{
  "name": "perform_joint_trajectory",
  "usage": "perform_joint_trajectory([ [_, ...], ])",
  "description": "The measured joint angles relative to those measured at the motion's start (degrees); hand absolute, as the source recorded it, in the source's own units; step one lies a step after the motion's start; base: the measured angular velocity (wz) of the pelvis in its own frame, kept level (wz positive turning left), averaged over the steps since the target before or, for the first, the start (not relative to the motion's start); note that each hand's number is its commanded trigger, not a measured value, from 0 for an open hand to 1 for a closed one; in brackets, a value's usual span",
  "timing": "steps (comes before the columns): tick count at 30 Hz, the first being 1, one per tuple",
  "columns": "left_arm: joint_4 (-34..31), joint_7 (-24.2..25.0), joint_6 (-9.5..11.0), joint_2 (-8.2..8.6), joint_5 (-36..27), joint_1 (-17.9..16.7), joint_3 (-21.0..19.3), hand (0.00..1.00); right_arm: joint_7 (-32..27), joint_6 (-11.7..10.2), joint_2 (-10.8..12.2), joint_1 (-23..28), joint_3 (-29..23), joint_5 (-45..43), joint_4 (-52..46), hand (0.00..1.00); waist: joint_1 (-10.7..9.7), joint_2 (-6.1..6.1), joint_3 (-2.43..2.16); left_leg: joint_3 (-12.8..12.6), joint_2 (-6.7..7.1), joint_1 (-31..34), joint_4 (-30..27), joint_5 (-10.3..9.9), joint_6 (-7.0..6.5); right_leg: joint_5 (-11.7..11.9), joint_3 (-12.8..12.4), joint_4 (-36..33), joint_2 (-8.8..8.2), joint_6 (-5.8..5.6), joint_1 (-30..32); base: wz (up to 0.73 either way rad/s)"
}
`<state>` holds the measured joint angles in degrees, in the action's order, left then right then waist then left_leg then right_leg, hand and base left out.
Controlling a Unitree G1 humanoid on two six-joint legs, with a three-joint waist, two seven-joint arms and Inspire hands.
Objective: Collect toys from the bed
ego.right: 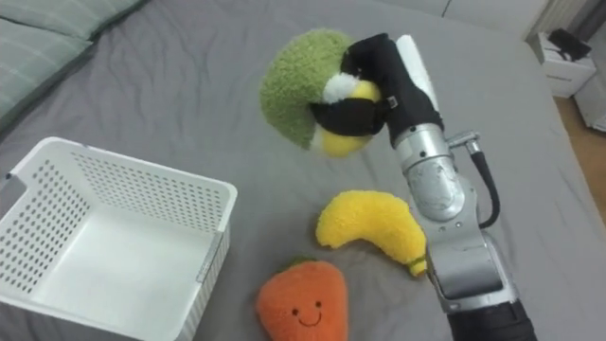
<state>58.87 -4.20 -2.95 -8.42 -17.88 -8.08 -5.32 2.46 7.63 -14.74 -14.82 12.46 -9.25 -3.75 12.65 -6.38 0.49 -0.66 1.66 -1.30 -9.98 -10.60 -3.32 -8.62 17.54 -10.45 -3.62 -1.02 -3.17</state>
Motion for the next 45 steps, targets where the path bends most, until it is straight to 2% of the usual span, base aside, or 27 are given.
perform_joint_trajectory([
  [2,0.0,0.5,0.0,0.0,0.0,0.2,0.0,0.0,1.1,0.0,1.3,-0.2,2.1,-0.1,0.0,1.0,0.9,-0.2,0.09,0.0,0.0,0.1,0.0,0.0,0.0,0.0,0.0,0.0,-0.02,0.0,0.0,0.0],
  [4,0.0,1.0,0.0,0.05,0.0,0.2,0.0,0.0,2.4,0.0,1.6,-0.6,3.8,-0.1,0.0,1.0,2.2,-0.36,0.26,0.1,0.04,0.1,0.0,0.0,0.0,0.0,0.1,0.0,-0.05,0.0,0.0,0.04],
  [6,-0.3,1.0,0.0,-0.02,0.0,0.3,-0.1,0.0,3.7,0.1,1.9,-1.7,4.9,0.0,0.0,1.0,3.3,-0.69,0.54,1.4,0.24,0.9,-0.6,0.0,-0.01,0.0,1.4,0.1,-0.18,-0.01,0.0,0.24],
  [10,-0.5,0.9,0.0,-0.02,-0.5,0.2,0.1,0.0,3.8,0.5,2.8,-4.7,7.5,0.2,0.4,1.0,4.3,-1.15,0.47,2.7,0.45,2.0,-1.1,0.1,0.1,0.0,2.7,0.8,-0.19,-0.03,0.0,0.2],
  [11,-0.5,0.9,0.0,0.1,-0.6,0.3,0.1,0.0,3.7,0.5,2.9,-5.0,8.8,0.3,0.6,1.0,5.1,-1.19,0.46,2.9,0.46,2.0,-1.2,0.1,0.1,0.0,2.9,0.9,-0.17,-0.03,-0.1,0.12],
  [16,-2.1,1.0,0.0,0.13,-0.1,1.8,0.1,0.0,4.0,1.3,4.4,-6.2,13.8,-0.7,1.8,1.0,8.2,-2.21,0.84,4.0,0.76,2.8,-1.4,0.2,0.18,0.0,3.8,0.9,-0.31,-0.04,0.3,0.09],
  [18,-2.4,1.1,0.0,0.14,0.1,2.4,0.7,0.0,4.7,1.4,6.6,-6.9,14.6,-1.8,3.0,1.0,9.8,-2.59,1.02,4.3,0.85,2.9,-1.4,0.2,0.15,0.0,4.3,1.0,-0.38,-0.04,0.3,0.07],
  [19,-2.4,1.1,0.0,0.13,0.1,2.5,0.8,0.0,4.7,1.4,6.9,-7.0,14.9,-2.4,3.1,1.0,10.0,-2.76,1.02,4.5,0.89,3.0,-1.5,0.2,0.14,0.0,4.7,1.0,-0.41,-0.04,0.2,0.13],
  [21,-2.5,1.4,-0.1,0.13,0.1,2.8,1.1,0.0,5.3,1.9,7.9,-7.3,16.0,-3.3,3.1,0.57,10.5,-3.0,1.03,5.5,1.11,3.8,-2.1,0.3,0.05,0.1,5.9,1.0,-0.57,-0.22,0.2,0.21],
  [22,-2.5,1.4,-0.1,0.15,0.1,2.9,1.1,0.0,5.3,1.9,8.0,-7.3,16.2,-3.3,3.1,0.09,10.6,-2.99,1.04,5.6,1.13,3.8,-2.1,0.3,0.0,0.2,6.2,1.1,-0.6,-0.27,0.2,0.15],
  [23,-2.6,1.4,-0.4,0.11,0.1,3.0,1.1,0.0,5.3,1.8,8.2,-7.4,16.7,-3.2,3.7,0.0,11.0,-2.9,1.09,5.6,1.18,3.8,-2.3,0.3,-0.01,0.2,6.3,1.1,-0.65,-0.28,0.2,0.06],
  [36,-3.3,2.5,-0.9,0.55,0.1,3.6,2.0,0.0,9.3,2.4,8.0,-7.4,20.1,-3.2,7.9,0.0,11.1,-2.73,1.2,5.9,1.22,4.1,-2.7,0.4,0.04,0.2,5.7,0.9,-0.6,-0.28,0.2,0.01],
  [45,-3.8,2.6,-1.4,0.74,0.6,3.5,2.1,0.0,10.9,2.4,7.2,-7.1,20.1,-6.5,7.9,0.0,10.9,-2.39,1.13,5.7,1.2,3.8,-2.7,0.4,0.05,0.2,5.4,0.9,-0.57,-0.27,0.2,0.0],
])
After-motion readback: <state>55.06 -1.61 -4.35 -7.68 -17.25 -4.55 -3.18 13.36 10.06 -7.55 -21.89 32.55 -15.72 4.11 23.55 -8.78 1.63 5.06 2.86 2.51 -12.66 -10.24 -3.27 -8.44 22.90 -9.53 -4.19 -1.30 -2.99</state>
